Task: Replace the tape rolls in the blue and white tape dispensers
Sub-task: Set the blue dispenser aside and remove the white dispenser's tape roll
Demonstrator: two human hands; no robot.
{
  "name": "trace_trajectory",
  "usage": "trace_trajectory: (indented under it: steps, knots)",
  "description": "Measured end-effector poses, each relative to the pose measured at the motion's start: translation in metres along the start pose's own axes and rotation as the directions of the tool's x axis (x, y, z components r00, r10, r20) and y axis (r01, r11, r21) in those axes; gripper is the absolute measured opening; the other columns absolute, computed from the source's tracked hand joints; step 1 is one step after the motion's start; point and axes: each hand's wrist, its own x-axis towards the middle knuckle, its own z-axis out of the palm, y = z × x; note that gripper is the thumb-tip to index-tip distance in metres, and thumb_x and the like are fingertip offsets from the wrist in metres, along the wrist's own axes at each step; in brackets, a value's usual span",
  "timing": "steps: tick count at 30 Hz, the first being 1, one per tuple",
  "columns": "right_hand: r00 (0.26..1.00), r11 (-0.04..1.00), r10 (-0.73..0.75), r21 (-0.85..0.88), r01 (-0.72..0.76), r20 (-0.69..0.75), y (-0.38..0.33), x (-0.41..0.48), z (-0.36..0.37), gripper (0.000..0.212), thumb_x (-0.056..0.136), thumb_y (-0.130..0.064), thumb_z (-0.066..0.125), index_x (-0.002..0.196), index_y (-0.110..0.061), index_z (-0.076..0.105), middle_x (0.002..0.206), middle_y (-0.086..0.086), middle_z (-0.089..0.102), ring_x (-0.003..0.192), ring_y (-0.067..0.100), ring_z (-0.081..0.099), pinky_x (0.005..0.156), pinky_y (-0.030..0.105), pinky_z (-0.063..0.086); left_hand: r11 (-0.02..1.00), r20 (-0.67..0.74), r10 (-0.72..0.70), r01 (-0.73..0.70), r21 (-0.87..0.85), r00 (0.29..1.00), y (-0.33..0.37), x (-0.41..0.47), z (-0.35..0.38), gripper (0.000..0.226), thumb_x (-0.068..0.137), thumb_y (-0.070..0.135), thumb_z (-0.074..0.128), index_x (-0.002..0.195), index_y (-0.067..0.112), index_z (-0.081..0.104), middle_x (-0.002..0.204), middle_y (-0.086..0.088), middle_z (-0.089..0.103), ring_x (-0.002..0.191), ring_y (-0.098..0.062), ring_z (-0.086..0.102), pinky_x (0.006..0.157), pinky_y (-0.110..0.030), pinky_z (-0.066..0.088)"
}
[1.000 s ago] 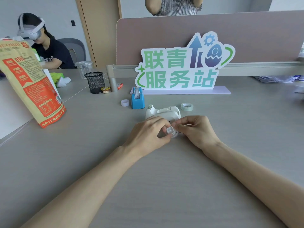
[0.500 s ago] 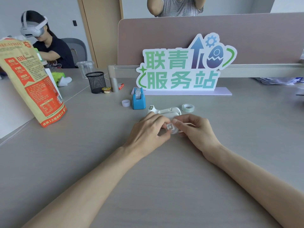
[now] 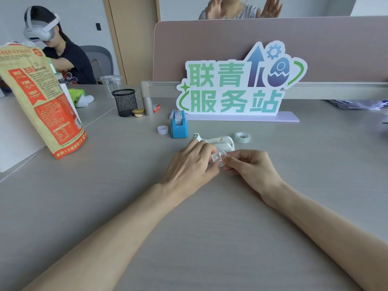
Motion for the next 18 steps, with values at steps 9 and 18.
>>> trace_trajectory:
  steps: [9,18]
  knots:
    - [1.000,0.999,-0.003,0.034,0.004,-0.030,-0.001,0.000,0.000,0.016,0.086,-0.023,0.070,0.082,-0.009,0.077,0.085,0.017,0.074,0.074,0.012,0.063,0.073,0.026,0.055,0.992,-0.018,-0.071,0.068,-0.109,0.997,0.001,-0.001,-0.001,0.020,0.080,0.033,0.051,0.089,0.014,0.055,0.086,0.005,0.060,0.088,-0.018,0.057,0.060,-0.039,0.050]
    - [0.997,0.994,-0.038,-0.101,0.032,-0.065,-0.003,0.002,-0.015,0.018,0.077,-0.032,0.079,0.075,-0.015,0.072,0.070,-0.006,0.068,0.063,0.005,0.056,0.065,0.022,0.042,0.963,-0.027,-0.125,0.114,-0.246,0.992,-0.006,-0.002,-0.003,0.016,0.080,0.030,0.056,0.089,0.019,0.063,0.084,0.015,0.062,0.093,-0.009,0.052,0.066,-0.038,0.052]
